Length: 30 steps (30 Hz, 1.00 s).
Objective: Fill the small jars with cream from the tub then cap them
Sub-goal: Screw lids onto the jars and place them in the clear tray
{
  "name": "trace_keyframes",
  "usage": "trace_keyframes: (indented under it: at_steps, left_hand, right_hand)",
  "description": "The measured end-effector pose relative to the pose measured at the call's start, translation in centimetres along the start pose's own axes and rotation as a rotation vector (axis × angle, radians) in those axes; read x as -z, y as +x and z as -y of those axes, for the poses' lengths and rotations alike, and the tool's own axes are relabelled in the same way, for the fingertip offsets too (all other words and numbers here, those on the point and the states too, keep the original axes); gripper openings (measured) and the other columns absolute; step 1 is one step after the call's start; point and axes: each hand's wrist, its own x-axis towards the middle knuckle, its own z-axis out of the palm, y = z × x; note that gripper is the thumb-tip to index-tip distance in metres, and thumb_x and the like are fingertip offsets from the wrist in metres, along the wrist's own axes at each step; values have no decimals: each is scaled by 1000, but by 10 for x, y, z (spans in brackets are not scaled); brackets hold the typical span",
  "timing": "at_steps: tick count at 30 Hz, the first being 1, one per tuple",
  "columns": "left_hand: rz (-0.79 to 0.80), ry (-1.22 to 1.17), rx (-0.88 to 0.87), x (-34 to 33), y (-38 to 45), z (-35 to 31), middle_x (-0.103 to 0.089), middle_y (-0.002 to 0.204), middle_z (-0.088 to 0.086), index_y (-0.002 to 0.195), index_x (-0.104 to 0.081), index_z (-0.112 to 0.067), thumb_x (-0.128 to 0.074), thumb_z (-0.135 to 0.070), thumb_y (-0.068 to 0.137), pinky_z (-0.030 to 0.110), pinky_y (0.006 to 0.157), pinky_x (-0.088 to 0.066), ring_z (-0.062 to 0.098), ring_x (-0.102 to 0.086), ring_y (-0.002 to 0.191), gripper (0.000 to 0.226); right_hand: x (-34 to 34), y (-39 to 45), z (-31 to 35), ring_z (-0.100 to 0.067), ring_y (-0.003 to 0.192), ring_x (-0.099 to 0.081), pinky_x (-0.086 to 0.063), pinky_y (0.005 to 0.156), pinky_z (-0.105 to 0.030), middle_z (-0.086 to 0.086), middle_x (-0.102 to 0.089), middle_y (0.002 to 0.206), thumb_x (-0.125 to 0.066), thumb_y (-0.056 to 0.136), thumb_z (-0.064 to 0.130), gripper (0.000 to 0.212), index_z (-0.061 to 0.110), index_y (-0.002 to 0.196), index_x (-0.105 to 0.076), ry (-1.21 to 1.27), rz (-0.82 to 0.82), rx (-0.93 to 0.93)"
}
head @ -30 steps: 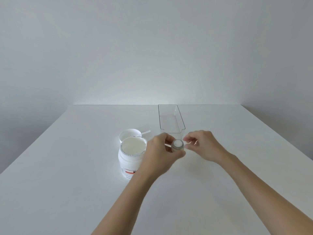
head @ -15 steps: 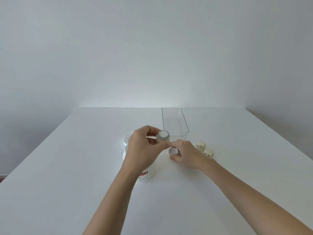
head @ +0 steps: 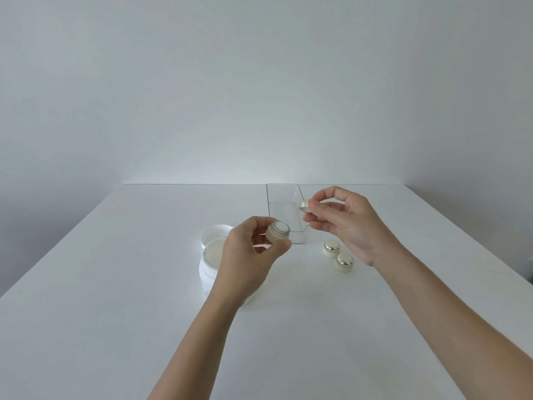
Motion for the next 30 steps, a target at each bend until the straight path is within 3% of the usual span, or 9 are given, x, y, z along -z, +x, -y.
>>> trace_keyframes:
  at_steps: [3, 6, 9, 14, 17, 19, 24, 27, 30]
  left_hand:
    - [32, -47, -15, -4, -2, 1, -75, 89, -21, 108, -67, -20, -78, -13, 83, 20, 77, -56, 0, -70, 86, 27]
    - [28, -108, -3, -5, -3, 1, -77, 89, -15, 108, -69, -23, -79, -11, 82, 21, 75, -56, 6, -73, 80, 30]
    - [-47, -165, 27, -4, -3, 0, -75, 95, -5, 108, -65, -20, -86, -9, 73, 19, 69, -56, 8, -75, 77, 42]
    - [-56, -152, 2, -3, -3, -1, -77, 88, -2, 92, -67, -16, -90, -8, 67, 25, 71, -59, 12, -76, 76, 34]
    - [-40, -150, -16, -2, -3, -1, -78, 86, -2, 90, -68, -15, -89, -7, 67, 28, 74, -61, 14, -76, 78, 33]
    - [-26, -141, -22, -3, -2, -2, -78, 87, -2, 91, -68, -14, -89, -6, 67, 30, 75, -61, 14, -76, 79, 33]
    - [-3, -153, -29, -4, -3, -3, -79, 87, -5, 91, -67, -14, -88, -4, 68, 25, 73, -60, 14, -77, 81, 32]
    - [-16, -157, -26, -3, -2, -3, -79, 85, -5, 91, -68, -14, -89, -5, 67, 23, 71, -59, 13, -77, 79, 32]
    - [-11, -163, -24, -3, -2, -4, -79, 85, -4, 91, -69, -13, -89, -5, 67, 24, 72, -59, 14, -77, 80, 32]
  right_hand:
    - [-12, -7, 10, -15, 80, -66, -51, 73, -25, -10, -67, 79, -79, 74, 21, 19, 13, 75, -62, -139, 51, 20]
    - [-17, -11, 13, -14, 82, -66, -49, 77, -27, -12, -73, 89, -80, 74, 19, 18, 12, 72, -62, -266, 144, 35]
    - [-16, -10, 17, -16, 86, -68, -50, 89, -36, -9, -74, 90, -79, 74, 14, 18, 11, 87, -67, -300, 227, 11]
    - [-11, -6, 25, -11, 102, -68, -51, 94, -25, -2, -75, 102, -75, 78, 8, 34, 14, 111, -70, -363, 356, -4]
    - [-11, -5, 31, -11, 92, -71, -53, 84, -19, -1, -76, 95, -76, 79, 16, 24, 15, 104, -73, -437, 376, 3]
    - [-13, -5, 33, -5, 74, -67, -51, 71, -19, 4, -75, 81, -74, 80, 34, 18, 20, 91, -76, -575, 337, 18]
    - [-20, -6, 29, 4, 44, -52, -35, 45, -7, 6, -67, 55, -47, 80, 70, 58, 19, 64, -68, -893, 226, 70]
    - [-15, -7, 32, 0, 59, -59, -44, 58, -15, 13, -68, 66, -50, 79, 69, 48, 26, 79, -71, -842, 279, 106]
    - [-9, -6, 37, -7, 86, -64, -51, 77, -26, 15, -71, 94, -68, 83, 41, 23, 32, 104, -69, -705, 413, 114]
